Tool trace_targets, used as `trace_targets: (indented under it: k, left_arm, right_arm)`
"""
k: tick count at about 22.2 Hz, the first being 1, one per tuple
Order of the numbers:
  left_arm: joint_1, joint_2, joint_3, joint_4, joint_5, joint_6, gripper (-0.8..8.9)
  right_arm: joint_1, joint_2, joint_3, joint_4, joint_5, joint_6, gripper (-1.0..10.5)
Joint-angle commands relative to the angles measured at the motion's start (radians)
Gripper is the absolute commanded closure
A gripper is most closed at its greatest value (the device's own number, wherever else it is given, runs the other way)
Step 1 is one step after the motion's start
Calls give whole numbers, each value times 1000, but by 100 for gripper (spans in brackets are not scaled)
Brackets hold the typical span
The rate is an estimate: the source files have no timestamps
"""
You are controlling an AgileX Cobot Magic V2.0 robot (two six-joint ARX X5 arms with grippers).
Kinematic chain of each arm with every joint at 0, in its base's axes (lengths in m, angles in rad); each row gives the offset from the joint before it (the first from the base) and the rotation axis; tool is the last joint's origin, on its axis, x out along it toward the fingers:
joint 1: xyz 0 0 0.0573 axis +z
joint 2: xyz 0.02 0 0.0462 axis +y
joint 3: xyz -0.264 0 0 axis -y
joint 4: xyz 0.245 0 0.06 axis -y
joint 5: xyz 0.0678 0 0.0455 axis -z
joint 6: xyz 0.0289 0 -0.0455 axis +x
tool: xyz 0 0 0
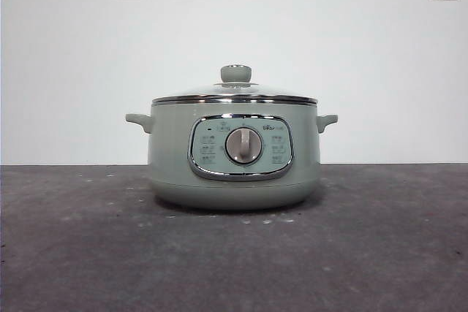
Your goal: Pick up the potato,open the lid,put the potato in the pot,close the lid
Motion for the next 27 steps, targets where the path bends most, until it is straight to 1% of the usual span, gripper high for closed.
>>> trace_targets:
  k: [1, 5, 6, 8, 9, 10, 12, 14, 16, 17, 21, 27]
  left_arm:
    - [4, -1, -12, 8, 1, -10, 817]
    - [4, -1, -12, 8, 1, -10, 817]
    - [4, -1, -12, 8, 1, -10, 817]
    - [4, -1, -12, 8, 1, -10, 817]
    - [4, -1, -12, 8, 1, -10, 817]
    - [4, -1, -12, 8, 1, -10, 817]
    - [4, -1, -12, 8, 1, -10, 817]
    - [4, -1, -12, 8, 1, -10, 817]
    - [4, -1, -12, 8, 1, -10, 817]
    - [4, -1, -12, 8, 1, -10, 817]
    - [4, -1, -12, 8, 1, -10, 817]
    - [4, -1, -12, 8, 1, -10, 817]
  right_arm:
    - [1, -1, -10, -23, 5, 11, 946]
    - [1, -1, -10, -22, 5, 2, 946]
    - [1, -1, -10, -17, 23, -53, 946]
    - [-36, -28, -16, 116, 87, -90, 946]
    - [-73, -58, -35, 229, 71, -116, 946]
    - [-124, -99, -71, 344, 25, -126, 946]
    - [-240, -200, -187, 533, -58, -125, 946]
    - [-342, -302, -341, 668, -52, -137, 946]
    - [-421, -388, -510, 793, -53, -180, 946]
    - [-453, -431, -603, 864, -57, -186, 946]
    - [-511, -546, -851, 1040, -61, -174, 946]
    - [-523, -654, -1120, 1211, -61, -173, 946]
